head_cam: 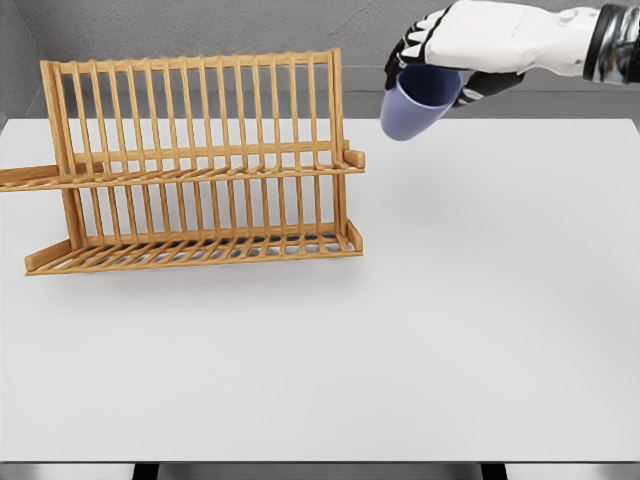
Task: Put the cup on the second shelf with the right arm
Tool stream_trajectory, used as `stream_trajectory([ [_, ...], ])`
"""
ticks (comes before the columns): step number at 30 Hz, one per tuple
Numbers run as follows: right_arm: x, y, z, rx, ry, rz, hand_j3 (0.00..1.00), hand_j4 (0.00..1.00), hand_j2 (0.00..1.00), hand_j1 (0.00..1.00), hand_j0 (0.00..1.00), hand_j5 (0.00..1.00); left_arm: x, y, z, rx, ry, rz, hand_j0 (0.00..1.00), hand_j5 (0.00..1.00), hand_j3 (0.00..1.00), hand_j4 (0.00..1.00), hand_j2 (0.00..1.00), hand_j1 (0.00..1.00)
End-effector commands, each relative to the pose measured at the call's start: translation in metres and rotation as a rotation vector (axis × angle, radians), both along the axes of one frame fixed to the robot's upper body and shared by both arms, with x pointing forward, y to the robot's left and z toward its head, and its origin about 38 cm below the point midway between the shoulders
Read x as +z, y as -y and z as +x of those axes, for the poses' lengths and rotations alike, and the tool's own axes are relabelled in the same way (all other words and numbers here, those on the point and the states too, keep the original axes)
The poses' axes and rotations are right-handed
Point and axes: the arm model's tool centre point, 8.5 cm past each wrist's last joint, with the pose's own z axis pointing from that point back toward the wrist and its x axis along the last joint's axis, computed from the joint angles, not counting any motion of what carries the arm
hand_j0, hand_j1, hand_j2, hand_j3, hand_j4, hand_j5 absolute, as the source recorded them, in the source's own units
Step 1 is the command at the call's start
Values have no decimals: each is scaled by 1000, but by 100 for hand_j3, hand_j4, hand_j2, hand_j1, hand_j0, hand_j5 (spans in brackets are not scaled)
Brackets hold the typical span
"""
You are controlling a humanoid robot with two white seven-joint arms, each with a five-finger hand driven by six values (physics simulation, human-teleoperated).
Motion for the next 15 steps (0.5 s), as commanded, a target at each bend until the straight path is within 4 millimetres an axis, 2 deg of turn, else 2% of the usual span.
stream_trajectory([
  [1,6,-7,-6,25,17,10,65,65,65,65,65,65,0,0,0,2,0,0,100,100,100,100,100,100],
  [4,5,-20,-6,53,15,24,65,65,65,65,65,65,0,0,0,0,0,0,100,100,100,100,100,100],
  [15,19,-58,-28,176,72,30,65,65,65,65,65,65,0,0,0,0,0,0,100,100,100,100,100,100],
])
